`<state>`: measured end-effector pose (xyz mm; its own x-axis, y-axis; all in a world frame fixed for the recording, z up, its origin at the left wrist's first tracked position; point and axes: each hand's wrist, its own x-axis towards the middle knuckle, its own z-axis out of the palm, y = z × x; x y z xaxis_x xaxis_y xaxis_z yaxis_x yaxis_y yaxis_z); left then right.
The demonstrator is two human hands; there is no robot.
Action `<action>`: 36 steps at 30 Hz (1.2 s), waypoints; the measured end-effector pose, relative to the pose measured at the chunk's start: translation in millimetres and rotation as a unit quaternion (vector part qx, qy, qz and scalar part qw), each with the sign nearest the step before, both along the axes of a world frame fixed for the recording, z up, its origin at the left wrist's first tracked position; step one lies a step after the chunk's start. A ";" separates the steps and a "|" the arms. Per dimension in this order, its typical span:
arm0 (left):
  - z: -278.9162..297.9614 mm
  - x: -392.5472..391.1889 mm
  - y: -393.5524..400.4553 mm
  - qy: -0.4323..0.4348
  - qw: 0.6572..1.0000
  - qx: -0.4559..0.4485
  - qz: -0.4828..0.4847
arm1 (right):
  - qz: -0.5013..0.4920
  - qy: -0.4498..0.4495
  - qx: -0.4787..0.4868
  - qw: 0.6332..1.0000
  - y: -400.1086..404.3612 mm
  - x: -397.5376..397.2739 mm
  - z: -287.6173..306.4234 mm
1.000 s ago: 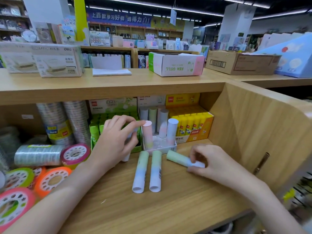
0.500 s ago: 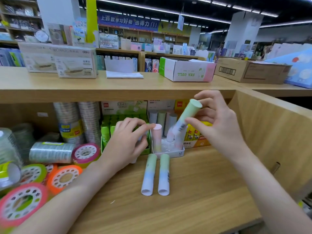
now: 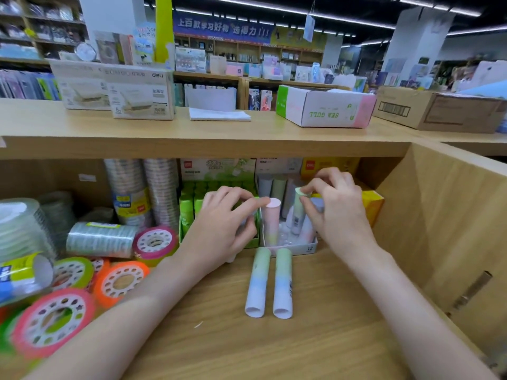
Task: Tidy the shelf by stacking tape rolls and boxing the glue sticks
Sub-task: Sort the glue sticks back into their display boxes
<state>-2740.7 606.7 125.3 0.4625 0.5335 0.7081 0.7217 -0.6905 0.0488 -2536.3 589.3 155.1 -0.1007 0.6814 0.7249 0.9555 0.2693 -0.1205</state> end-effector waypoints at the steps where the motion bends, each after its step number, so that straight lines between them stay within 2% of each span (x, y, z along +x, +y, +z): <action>1: 0.0 0.0 0.0 -0.001 1.000 0.001 0.000 | -0.014 -0.017 0.006 1.000 0.6 0.4 0.8; 27: -4.1 -0.5 -3.5 -0.015 0.999 -0.026 -0.020 | -0.042 -0.083 -0.114 0.989 -19.8 0.6 12.9; 33: -4.0 -2.5 -4.8 -0.012 0.999 -0.031 -0.024 | -0.042 -0.074 -0.134 0.987 -18.2 -3.3 18.6; 36: -3.7 -3.1 -3.5 -0.011 0.999 -0.030 -0.027 | -0.027 0.008 -0.099 0.995 -10.6 -6.6 15.5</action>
<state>-2743.8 603.2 121.6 0.4764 0.5503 0.6857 0.6824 -0.7232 0.1063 -2543.0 578.7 170.7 -0.0487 0.8153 0.5770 0.9654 0.1866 -0.1823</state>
